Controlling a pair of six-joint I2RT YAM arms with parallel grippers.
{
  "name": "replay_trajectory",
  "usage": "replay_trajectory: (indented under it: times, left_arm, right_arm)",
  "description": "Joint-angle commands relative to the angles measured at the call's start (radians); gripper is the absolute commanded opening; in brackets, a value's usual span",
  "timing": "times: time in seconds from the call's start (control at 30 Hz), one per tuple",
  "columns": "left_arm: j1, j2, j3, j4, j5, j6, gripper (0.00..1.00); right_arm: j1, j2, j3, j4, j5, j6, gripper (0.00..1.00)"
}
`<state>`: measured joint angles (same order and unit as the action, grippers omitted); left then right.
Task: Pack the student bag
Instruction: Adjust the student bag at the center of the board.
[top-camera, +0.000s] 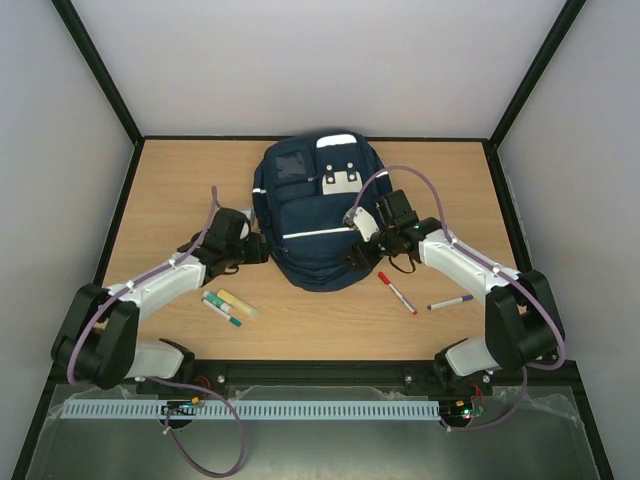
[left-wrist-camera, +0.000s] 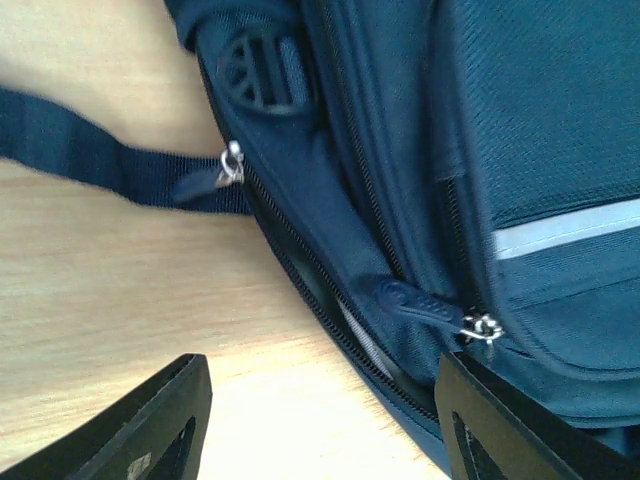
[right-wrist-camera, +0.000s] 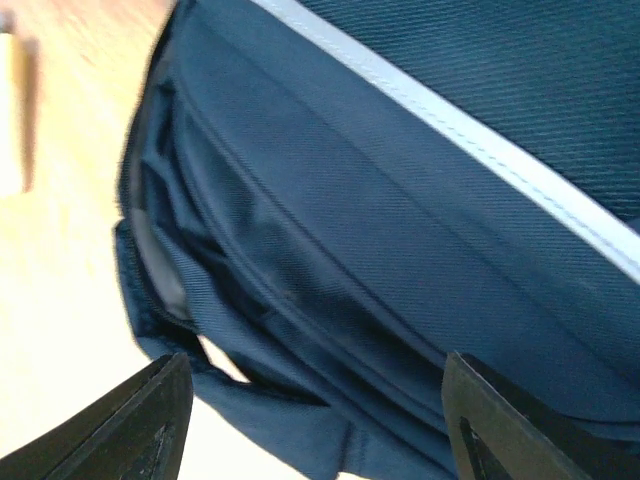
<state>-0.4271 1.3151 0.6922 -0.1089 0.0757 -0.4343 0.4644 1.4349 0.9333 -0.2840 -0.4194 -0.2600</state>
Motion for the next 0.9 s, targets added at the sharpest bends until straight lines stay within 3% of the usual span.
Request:
replay_trajectory:
  times: [0.0,0.33,0.4,0.57,0.87]
  left_arm:
    - [0.002,0.075,-0.035,0.117,0.059,-0.124,0.63]
    - [-0.057,0.230,-0.046,0.263,0.104,-0.160,0.53]
    - [-0.085,0.265,-0.031,0.268,0.107,-0.152,0.48]
    - [-0.235,0.277,0.002,0.251,0.067,-0.129,0.44]
    - [-0.469,0.335,0.031,0.272,-0.008,-0.133,0.44]
  right_arm:
    - [-0.001,0.032,-0.012,0.024,0.126,0.004,0.69]
    - [0.000,0.116,-0.012,0.031,0.225,-0.003,0.70]
    - [0.000,0.152,-0.009,0.039,0.243,0.002,0.67]
    - [0.000,0.222,-0.012,0.049,0.278,0.005,0.61]
    - [0.000,0.271,-0.005,0.033,0.275,-0.008,0.61]
